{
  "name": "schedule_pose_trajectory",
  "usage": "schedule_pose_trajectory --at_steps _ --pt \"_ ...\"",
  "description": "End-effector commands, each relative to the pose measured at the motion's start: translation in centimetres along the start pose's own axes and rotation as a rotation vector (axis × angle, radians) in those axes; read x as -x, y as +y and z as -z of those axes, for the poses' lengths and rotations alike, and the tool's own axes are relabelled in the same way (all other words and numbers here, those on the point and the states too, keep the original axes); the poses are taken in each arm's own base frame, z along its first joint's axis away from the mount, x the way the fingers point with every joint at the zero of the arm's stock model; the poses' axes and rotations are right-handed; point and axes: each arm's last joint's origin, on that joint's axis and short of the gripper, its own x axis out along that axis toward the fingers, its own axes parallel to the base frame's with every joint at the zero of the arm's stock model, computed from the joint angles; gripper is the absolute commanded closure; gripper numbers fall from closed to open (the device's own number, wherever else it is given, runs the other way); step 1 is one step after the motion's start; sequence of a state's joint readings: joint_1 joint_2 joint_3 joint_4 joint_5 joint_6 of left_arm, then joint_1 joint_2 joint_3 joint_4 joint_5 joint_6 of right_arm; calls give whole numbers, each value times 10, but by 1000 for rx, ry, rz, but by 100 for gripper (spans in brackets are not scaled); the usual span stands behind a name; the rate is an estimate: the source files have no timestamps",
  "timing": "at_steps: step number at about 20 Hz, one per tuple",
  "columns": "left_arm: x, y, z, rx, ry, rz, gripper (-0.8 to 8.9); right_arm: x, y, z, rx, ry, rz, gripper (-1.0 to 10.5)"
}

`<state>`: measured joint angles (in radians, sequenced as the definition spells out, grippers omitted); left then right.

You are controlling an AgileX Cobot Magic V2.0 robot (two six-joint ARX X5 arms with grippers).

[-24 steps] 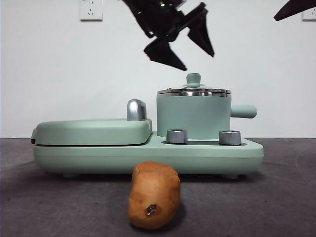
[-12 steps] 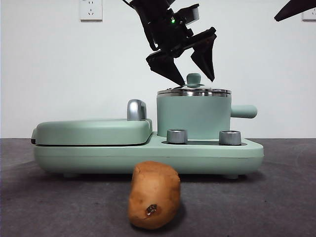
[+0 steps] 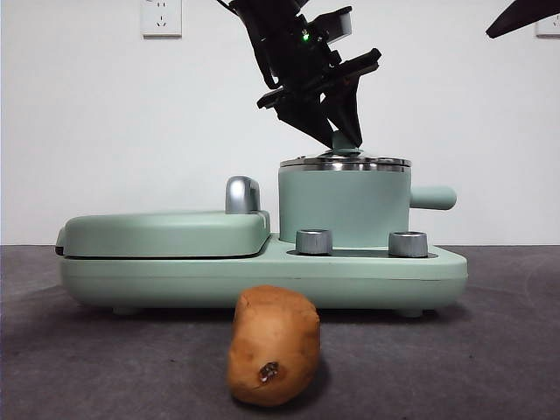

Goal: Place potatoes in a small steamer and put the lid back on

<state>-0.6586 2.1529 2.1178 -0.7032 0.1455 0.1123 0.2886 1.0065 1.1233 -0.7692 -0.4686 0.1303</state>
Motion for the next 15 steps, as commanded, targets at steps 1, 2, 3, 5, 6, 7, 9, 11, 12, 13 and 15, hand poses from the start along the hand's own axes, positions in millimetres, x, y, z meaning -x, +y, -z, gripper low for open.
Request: schedule_pose_trajectory --at_steps 1,2,3,5,6,7,9,11,12,13,15 --pt "-7 -4 -3 -11 -13 14 737 2 3 -5 17 -17 -9 457" --pt "-5 -4 -5 -11 -19 13 736 2 3 -5 17 -17 -9 457" --pt "-3 -4 -7 -10 -27 12 736 2 3 -5 17 -17 -9 457" --pt "7 -4 -15 -11 -39 10 736 2 3 -5 17 -17 -9 457" --pt "13 -5 -19 -12 -49 9 736 2 3 -5 17 -17 -9 457" --pt "21 -5 -26 -14 -64 8 736 2 3 -5 17 -17 -9 457" --pt "37 -6 -37 2 -93 6 736 2 3 -5 17 -16 -9 457" --pt "55 -8 -45 11 -105 4 736 2 3 -5 16 -15 -9 457" --pt "65 -7 -47 13 -105 2 736 2 3 -4 14 -10 -8 457" --pt "75 -6 -48 20 -105 -2 736 2 3 -4 10 -2 -7 457" --pt "94 -6 -48 26 -95 -5 736 2 3 -3 6 6 -6 457"
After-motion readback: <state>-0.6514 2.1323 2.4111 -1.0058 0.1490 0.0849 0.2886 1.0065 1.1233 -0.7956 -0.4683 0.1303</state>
